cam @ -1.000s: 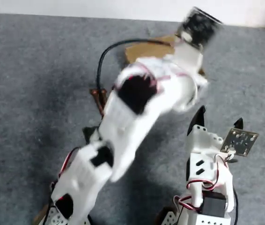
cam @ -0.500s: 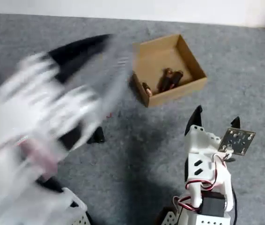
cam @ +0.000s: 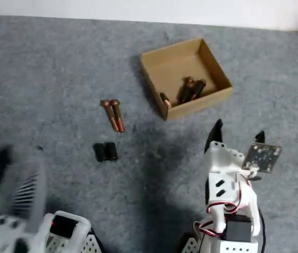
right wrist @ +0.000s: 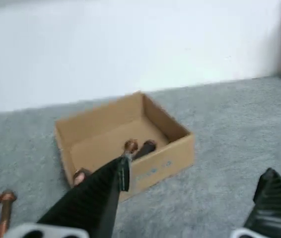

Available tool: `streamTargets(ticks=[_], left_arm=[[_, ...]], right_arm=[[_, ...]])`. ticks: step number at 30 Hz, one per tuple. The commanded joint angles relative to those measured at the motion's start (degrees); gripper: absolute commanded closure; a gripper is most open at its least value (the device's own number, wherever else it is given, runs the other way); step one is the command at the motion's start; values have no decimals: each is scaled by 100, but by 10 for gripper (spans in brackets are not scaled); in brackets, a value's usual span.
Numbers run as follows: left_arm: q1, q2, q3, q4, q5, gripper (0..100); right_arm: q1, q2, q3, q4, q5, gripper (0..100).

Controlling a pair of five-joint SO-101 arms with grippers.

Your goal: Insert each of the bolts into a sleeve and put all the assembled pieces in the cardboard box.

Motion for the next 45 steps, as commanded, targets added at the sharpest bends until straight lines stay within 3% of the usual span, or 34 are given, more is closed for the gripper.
streamTargets(ticks=[1, 4, 8, 13, 19, 25, 28, 33, 39, 45], left_arm=[[-84, -963, 3512, -229, -26, 877], [-84, -1798, 5833, -1495, -26, 877], [-4, -2888, 8295, -3930, -9, 880], [-57, -3336, 10149, -5451, 0, 880], [-347, -3345, 10607, -5459, -9, 880], [-1798, -3336, 10404, -5380, 35, 880], [-2167, -3336, 10343, -5380, 264, 880], [-2237, -3336, 10334, -5380, 264, 880], [-2457, -3336, 10334, -5398, 264, 880], [-2519, -3336, 10325, -5407, 273, 880]], right_arm=[[-365, -13, 119, 4, 9, 635], [-549, -13, 145, -4, 9, 635], [-778, -13, 163, -4, 352, 635], [-1086, -13, 514, -330, 668, 635], [-1569, -4, 778, -435, 800, 635], [-2255, 4, 576, 312, 818, 635], [-2747, 31, 259, 576, 1090, 635], [-3459, 40, -171, 901, 1609, 635], [-3697, 224, -813, 980, 1635, 635], [-4084, 2431, -1701, 470, 1653, 635]])
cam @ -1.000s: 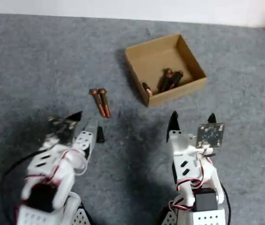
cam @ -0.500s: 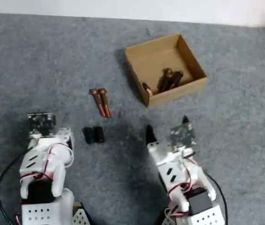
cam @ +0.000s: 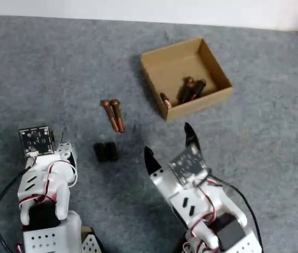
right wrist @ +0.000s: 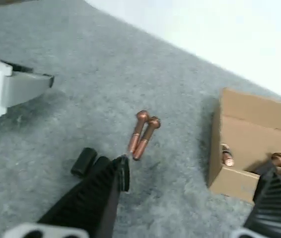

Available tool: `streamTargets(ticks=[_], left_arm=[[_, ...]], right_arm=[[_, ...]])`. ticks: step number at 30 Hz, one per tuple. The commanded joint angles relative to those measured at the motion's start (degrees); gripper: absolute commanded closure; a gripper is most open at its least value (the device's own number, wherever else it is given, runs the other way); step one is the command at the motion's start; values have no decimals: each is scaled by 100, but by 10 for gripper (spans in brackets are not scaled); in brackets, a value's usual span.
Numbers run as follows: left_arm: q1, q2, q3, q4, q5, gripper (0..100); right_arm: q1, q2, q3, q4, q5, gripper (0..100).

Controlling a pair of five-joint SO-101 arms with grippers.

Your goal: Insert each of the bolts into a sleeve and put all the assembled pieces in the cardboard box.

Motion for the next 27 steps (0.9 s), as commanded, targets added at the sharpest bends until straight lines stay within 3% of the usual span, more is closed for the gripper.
streamTargets(ticks=[1, 8, 12, 18, 22, 27], left_arm=[[-75, -57, -303, -123, 44, 880], [-338, -66, -391, -123, 44, 880], [-338, -66, -400, -123, 44, 880], [-330, -66, -400, -123, 44, 880], [-312, -66, -400, -123, 44, 880], [-312, -57, -374, -220, 44, 880]], right_arm=[[-365, 1982, -892, -646, 88, 635], [-1059, 5235, -2009, -2255, -299, 639], [-927, 6870, -2818, -2958, -1486, 691], [-813, 9024, -4171, -3152, -1644, 707], [-558, 9824, -4778, -3134, -1653, 707], [-541, 9613, -4840, -3099, -1960, 707]])
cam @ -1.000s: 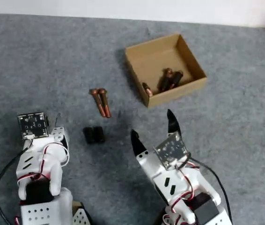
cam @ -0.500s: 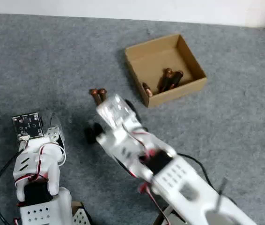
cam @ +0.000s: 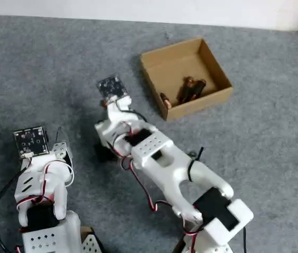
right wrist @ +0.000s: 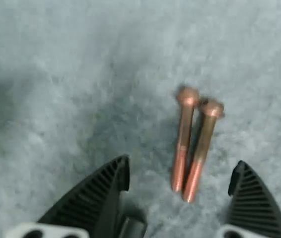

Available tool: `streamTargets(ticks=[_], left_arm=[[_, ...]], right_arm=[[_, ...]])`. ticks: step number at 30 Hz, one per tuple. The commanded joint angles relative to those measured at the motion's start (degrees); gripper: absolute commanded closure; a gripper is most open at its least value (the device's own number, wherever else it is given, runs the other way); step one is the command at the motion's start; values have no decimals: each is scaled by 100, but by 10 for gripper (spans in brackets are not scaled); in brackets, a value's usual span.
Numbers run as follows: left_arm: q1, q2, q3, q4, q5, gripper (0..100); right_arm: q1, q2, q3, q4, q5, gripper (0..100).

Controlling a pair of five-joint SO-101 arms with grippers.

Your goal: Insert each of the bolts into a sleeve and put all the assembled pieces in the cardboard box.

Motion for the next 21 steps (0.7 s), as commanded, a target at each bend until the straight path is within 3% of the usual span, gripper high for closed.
streamTargets(ticks=[1, 4, 9, 21], left_arm=[[-57, -48, -338, -167, 35, 880], [-84, -48, -347, -167, 35, 880], [-84, -48, -347, -167, 35, 880], [-92, -48, -365, -167, 35, 880]], right_arm=[[31, -338, -101, -4, -668, 707], [-101, -637, 171, 295, -1547, 707], [-154, -848, 444, 655, -2189, 707], [-646, -840, 611, 840, -2347, 707]])
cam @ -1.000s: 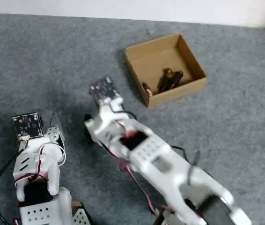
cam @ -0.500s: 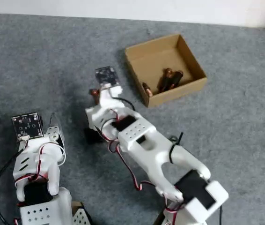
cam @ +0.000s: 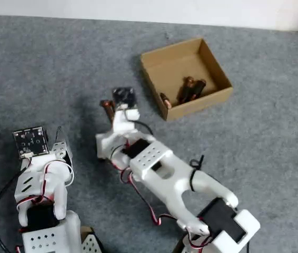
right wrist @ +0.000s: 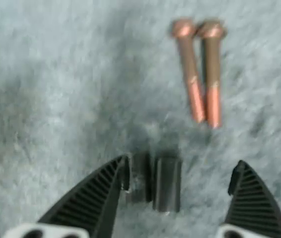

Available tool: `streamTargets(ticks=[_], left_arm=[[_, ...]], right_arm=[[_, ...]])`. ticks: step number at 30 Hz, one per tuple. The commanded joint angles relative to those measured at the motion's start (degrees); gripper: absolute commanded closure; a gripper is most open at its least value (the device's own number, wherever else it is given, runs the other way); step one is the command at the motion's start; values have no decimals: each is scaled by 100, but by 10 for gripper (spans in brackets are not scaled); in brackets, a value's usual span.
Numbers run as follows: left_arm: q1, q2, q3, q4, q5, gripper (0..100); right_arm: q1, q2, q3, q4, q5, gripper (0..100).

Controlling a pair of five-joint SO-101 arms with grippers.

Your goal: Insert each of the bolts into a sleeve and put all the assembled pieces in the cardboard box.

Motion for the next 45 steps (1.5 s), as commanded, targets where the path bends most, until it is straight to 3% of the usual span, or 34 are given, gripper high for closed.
streamTargets(ticks=[1, 13, 30, 34, 37, 41, 45], left_arm=[[-84, -48, -374, -132, 35, 880], [-198, -48, -338, -149, 26, 880], [-189, -57, -356, -132, 26, 880], [-180, -57, -356, -132, 26, 880], [-180, -57, -356, -132, 35, 880], [-180, -57, -356, -132, 35, 880], [-180, -57, -356, -132, 35, 880]], right_arm=[[-180, -251, 22, 4, -44, 707], [-180, 980, -84, 31, -44, 707], [-356, 1508, -391, 48, -35, 710], [-347, 1657, -804, 602, -44, 711], [-338, 1851, -1015, 760, -44, 769], [-330, 1974, -1253, 963, -44, 981], [-330, 1974, -1262, 963, -44, 993]])
